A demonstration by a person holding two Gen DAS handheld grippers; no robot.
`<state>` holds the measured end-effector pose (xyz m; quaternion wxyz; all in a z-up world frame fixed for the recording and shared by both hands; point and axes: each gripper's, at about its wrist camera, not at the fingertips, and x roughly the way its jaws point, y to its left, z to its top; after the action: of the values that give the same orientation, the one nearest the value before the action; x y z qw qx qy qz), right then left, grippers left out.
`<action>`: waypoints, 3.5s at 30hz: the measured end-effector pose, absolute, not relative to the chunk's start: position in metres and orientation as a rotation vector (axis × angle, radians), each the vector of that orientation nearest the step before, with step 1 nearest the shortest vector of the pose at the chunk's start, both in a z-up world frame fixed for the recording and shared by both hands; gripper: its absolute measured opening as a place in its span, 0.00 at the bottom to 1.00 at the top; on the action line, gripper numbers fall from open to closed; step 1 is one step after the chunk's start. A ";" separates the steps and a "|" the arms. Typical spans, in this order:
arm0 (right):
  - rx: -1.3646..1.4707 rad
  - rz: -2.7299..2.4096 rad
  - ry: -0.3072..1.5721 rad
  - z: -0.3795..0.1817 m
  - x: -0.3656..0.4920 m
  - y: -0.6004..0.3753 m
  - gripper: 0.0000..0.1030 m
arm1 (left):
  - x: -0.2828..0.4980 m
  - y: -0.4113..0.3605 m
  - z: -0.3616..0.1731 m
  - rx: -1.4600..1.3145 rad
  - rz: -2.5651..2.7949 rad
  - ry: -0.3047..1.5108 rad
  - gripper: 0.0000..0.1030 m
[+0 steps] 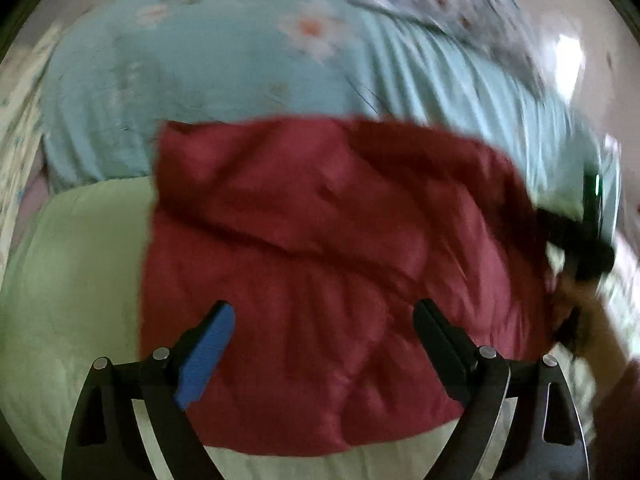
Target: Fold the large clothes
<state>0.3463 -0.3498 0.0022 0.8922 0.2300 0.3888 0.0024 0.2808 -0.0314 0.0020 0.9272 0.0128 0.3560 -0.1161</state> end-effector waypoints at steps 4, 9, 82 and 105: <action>0.481 0.014 0.816 0.008 0.347 -0.350 0.32 | 0.288 -0.060 -0.017 0.083 -0.198 0.758 0.90; 0.566 0.048 0.855 0.028 0.347 -0.362 0.37 | 0.325 -0.067 -0.035 0.138 -0.074 0.778 0.91; 0.239 0.093 1.001 -0.027 0.358 -0.319 0.73 | 0.435 0.053 -0.051 -0.106 0.047 0.919 1.00; 0.379 0.089 0.972 0.030 0.337 -0.340 0.84 | 0.347 0.095 0.005 -0.238 -0.035 0.848 0.99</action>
<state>0.3367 -0.3400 0.0304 0.8661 0.1809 0.4640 0.0424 0.3474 0.0953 0.0054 0.9045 -0.1150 0.4104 -0.0168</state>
